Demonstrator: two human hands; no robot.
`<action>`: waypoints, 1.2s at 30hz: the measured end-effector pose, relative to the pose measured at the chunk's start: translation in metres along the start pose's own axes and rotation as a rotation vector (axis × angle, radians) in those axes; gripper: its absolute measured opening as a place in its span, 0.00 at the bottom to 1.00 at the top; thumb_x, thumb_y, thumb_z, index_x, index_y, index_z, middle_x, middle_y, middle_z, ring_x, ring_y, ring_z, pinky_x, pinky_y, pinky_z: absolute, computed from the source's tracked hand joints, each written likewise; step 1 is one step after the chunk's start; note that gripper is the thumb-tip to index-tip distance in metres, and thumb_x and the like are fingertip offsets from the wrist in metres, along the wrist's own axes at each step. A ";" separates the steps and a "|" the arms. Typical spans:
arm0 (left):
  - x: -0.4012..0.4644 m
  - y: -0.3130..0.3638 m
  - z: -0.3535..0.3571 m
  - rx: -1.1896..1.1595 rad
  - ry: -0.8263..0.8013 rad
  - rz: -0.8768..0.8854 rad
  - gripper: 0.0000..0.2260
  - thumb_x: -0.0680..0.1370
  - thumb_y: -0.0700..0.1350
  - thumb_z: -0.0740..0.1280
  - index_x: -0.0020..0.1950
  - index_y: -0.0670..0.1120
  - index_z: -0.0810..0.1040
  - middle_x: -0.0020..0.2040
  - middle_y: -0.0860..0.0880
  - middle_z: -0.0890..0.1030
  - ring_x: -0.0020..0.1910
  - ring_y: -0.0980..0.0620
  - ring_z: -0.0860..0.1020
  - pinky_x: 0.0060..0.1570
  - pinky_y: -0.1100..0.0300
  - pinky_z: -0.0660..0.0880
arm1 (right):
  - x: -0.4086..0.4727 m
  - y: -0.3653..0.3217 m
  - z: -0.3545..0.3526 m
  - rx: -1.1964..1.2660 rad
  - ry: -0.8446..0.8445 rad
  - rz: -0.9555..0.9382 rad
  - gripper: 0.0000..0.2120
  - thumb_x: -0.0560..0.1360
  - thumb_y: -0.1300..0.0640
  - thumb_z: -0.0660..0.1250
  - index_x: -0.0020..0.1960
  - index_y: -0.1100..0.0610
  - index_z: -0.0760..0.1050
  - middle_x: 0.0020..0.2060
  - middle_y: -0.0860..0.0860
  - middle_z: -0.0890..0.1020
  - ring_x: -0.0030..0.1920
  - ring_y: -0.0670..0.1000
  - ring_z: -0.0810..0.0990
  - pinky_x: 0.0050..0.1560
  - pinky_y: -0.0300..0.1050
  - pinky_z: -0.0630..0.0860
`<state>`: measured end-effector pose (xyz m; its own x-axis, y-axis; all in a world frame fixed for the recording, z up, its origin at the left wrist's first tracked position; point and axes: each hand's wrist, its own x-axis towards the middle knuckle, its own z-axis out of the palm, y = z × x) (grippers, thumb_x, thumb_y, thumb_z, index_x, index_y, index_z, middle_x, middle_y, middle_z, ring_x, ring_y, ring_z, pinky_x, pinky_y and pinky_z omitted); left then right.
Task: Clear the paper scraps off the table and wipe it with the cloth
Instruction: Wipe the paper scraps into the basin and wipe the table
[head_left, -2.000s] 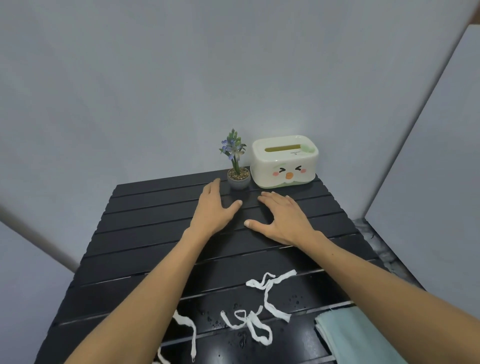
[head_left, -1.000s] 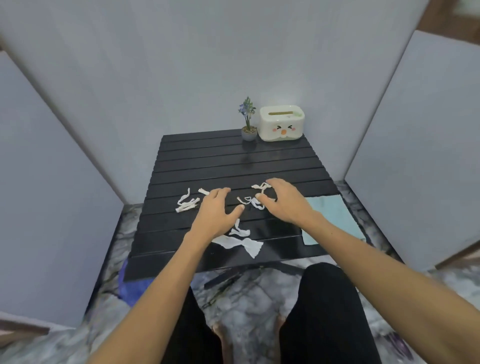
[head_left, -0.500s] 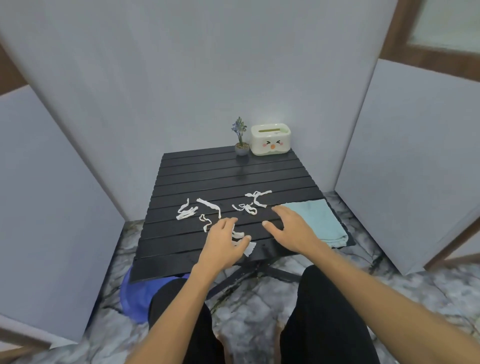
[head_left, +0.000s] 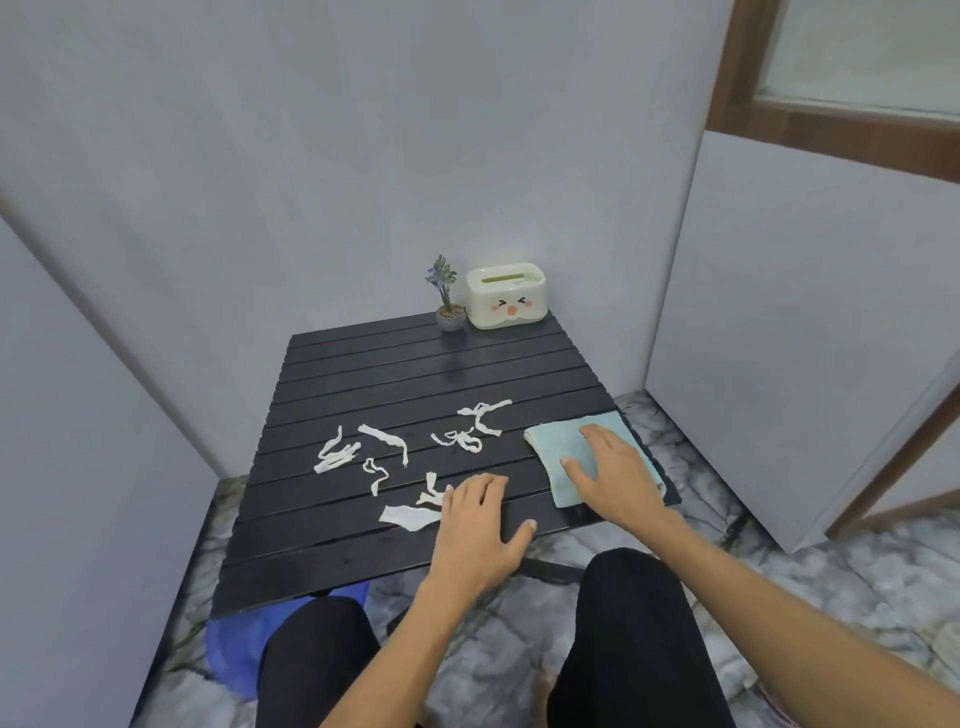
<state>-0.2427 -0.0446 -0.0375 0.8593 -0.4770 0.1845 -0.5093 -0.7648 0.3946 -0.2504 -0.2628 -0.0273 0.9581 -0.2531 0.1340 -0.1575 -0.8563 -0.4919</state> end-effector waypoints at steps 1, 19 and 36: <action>0.001 0.001 0.003 0.018 0.001 -0.006 0.29 0.77 0.62 0.60 0.73 0.48 0.67 0.69 0.52 0.69 0.70 0.50 0.65 0.75 0.47 0.53 | 0.003 0.004 -0.001 -0.003 0.000 0.012 0.29 0.79 0.46 0.63 0.74 0.60 0.65 0.73 0.56 0.70 0.73 0.55 0.67 0.73 0.52 0.62; -0.018 -0.018 0.021 0.031 0.124 0.010 0.29 0.77 0.63 0.59 0.71 0.46 0.73 0.69 0.51 0.73 0.74 0.49 0.65 0.76 0.43 0.47 | 0.025 0.023 0.035 -0.314 -0.170 -0.034 0.30 0.83 0.41 0.43 0.81 0.52 0.48 0.81 0.51 0.49 0.80 0.51 0.45 0.78 0.54 0.41; -0.042 -0.043 0.012 -0.099 0.245 -0.024 0.26 0.78 0.60 0.63 0.72 0.48 0.71 0.72 0.55 0.70 0.76 0.55 0.62 0.77 0.45 0.47 | 0.003 -0.036 0.070 -0.296 -0.109 -0.082 0.26 0.85 0.48 0.45 0.80 0.57 0.53 0.80 0.54 0.55 0.80 0.52 0.50 0.78 0.51 0.42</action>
<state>-0.2578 0.0034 -0.0733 0.8629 -0.3307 0.3821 -0.4919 -0.7228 0.4853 -0.2254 -0.2013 -0.0695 0.9879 -0.1419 0.0620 -0.1262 -0.9697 -0.2093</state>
